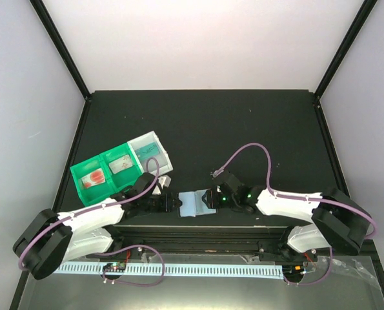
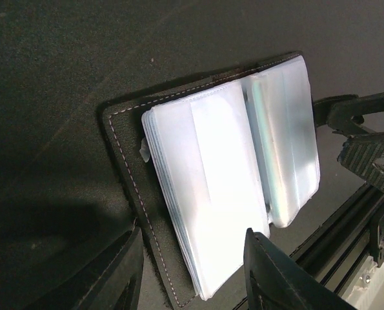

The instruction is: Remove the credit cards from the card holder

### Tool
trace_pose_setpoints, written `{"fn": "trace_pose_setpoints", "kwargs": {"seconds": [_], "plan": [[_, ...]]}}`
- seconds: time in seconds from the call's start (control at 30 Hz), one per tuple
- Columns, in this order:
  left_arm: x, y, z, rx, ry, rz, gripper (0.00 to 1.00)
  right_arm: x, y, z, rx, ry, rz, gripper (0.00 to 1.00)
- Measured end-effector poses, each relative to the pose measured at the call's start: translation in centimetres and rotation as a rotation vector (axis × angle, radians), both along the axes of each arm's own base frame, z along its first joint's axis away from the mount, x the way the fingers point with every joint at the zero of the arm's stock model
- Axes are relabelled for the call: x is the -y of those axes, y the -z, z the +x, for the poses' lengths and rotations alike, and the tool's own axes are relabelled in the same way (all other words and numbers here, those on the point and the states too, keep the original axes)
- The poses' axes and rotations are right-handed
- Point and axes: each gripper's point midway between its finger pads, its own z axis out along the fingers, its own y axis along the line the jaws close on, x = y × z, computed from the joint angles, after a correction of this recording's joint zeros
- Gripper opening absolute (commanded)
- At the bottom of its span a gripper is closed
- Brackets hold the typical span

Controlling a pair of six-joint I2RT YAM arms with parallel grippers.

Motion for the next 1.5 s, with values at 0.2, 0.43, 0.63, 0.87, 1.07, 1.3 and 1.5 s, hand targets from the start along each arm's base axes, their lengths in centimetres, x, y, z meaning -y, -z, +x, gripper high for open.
{"fn": "trace_pose_setpoints", "kwargs": {"seconds": [0.2,0.43,0.63,0.87,1.07,1.3,1.5], "plan": [[0.0,0.4,0.0,-0.008,0.001,0.005,0.44,-0.2,0.8,-0.1,-0.016,-0.005,-0.007,0.48],[0.1,1.1,-0.2,-0.031,0.008,0.013,0.44,-0.8,1.1,-0.3,-0.035,-0.027,0.013,0.48],[0.3,1.1,-0.1,-0.028,0.011,0.005,0.43,-1.0,1.0,-0.4,-0.04,-0.034,0.02,0.48],[0.4,1.0,0.0,-0.026,0.012,0.0,0.42,-1.8,0.8,-0.6,-0.047,-0.056,0.057,0.48],[0.5,1.1,0.0,-0.029,0.013,-0.001,0.42,-2.7,0.7,-0.7,-0.064,-0.078,0.084,0.48],[0.6,1.2,0.0,-0.031,0.018,-0.007,0.42,-3.4,0.1,-0.9,-0.075,-0.091,0.128,0.49],[0.6,1.2,0.0,-0.031,0.019,-0.007,0.42,-4.5,-0.5,-1.1,-0.088,-0.114,0.186,0.5]]}}
